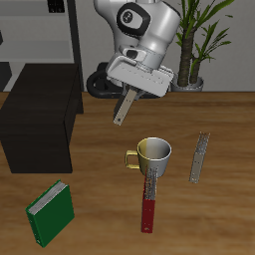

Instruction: Place the right yellow book in the top region of the shelf

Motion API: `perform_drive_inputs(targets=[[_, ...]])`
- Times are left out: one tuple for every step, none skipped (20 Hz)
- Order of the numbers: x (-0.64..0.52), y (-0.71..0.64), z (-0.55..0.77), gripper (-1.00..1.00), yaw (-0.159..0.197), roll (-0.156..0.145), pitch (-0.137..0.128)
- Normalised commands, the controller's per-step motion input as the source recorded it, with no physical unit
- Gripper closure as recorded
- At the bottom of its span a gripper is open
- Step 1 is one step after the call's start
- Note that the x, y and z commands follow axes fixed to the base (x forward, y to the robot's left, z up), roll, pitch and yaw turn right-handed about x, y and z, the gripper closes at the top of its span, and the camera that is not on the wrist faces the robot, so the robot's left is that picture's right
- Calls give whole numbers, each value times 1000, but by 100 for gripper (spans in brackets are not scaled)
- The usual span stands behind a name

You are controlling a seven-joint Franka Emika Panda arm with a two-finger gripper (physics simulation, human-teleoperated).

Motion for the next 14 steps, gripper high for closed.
perform_drive_inputs(targets=[[128, -5, -123, 100, 66, -99, 59], [252, 31, -188, 100, 52, -89, 78], [155, 1, -167, 100, 95, -164, -27], [145, 23, -250, 100, 60, -137, 1], [188, 71, -304, 100, 113, -93, 19], [76, -17, -182, 100, 80, -124, -6], [111, -23, -297, 100, 45, -123, 69], [144, -23, -247, 100, 86, -160, 17], [96, -79, -159, 100, 24, -168, 33], [137, -29, -125, 100, 38, -136, 1], [172, -104, -92, 100, 118, -162, -111], [149, -263, -10, 100, 3, -214, -19], [268, -258, -70, 100, 102, -207, -62], [269, -377, -57, 100, 40, -256, -31]])
